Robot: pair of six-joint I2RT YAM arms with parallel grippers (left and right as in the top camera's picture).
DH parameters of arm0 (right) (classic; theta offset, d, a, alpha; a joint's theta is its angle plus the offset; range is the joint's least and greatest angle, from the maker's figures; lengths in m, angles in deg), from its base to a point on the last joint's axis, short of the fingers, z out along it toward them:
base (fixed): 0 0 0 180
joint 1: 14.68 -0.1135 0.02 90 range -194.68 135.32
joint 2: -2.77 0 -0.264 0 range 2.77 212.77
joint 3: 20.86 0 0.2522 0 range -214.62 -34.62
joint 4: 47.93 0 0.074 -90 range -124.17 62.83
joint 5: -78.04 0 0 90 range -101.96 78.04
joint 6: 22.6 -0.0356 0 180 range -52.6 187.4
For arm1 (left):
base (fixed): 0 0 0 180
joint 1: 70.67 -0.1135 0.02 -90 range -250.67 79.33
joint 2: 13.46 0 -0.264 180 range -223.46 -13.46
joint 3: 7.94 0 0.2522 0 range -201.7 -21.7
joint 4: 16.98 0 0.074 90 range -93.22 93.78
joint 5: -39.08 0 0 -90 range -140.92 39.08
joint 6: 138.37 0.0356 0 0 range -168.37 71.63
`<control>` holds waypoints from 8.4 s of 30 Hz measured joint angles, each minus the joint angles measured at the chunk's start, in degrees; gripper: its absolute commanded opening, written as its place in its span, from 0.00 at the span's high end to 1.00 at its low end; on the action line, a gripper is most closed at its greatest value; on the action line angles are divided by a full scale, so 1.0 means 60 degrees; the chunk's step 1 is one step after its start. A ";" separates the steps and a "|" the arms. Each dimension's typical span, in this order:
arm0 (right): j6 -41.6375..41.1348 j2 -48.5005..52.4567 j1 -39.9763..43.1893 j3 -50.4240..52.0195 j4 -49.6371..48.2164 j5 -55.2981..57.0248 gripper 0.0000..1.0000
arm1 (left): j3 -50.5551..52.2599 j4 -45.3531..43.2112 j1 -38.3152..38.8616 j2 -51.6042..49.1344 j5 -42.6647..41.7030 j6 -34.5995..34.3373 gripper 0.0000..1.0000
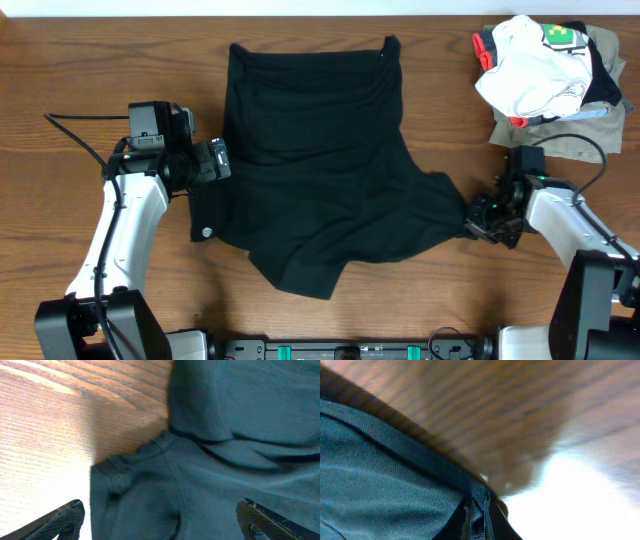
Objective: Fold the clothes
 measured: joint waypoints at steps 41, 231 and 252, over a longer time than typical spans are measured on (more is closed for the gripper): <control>0.2280 -0.1173 -0.2211 -0.3701 -0.0033 -0.0091 0.42 | -0.0084 -0.4947 0.1366 -0.4087 -0.1213 0.3508 0.91; 0.3687 0.5628 -0.2983 -0.7206 -0.1253 -0.1373 0.76 | -0.1330 -0.1530 -0.2218 -0.2983 0.1716 0.0393 0.94; 0.4371 0.6091 -0.2167 -1.1209 0.3993 -0.0823 0.29 | -0.1322 0.0772 -0.2208 -0.2983 0.0991 -0.0550 0.94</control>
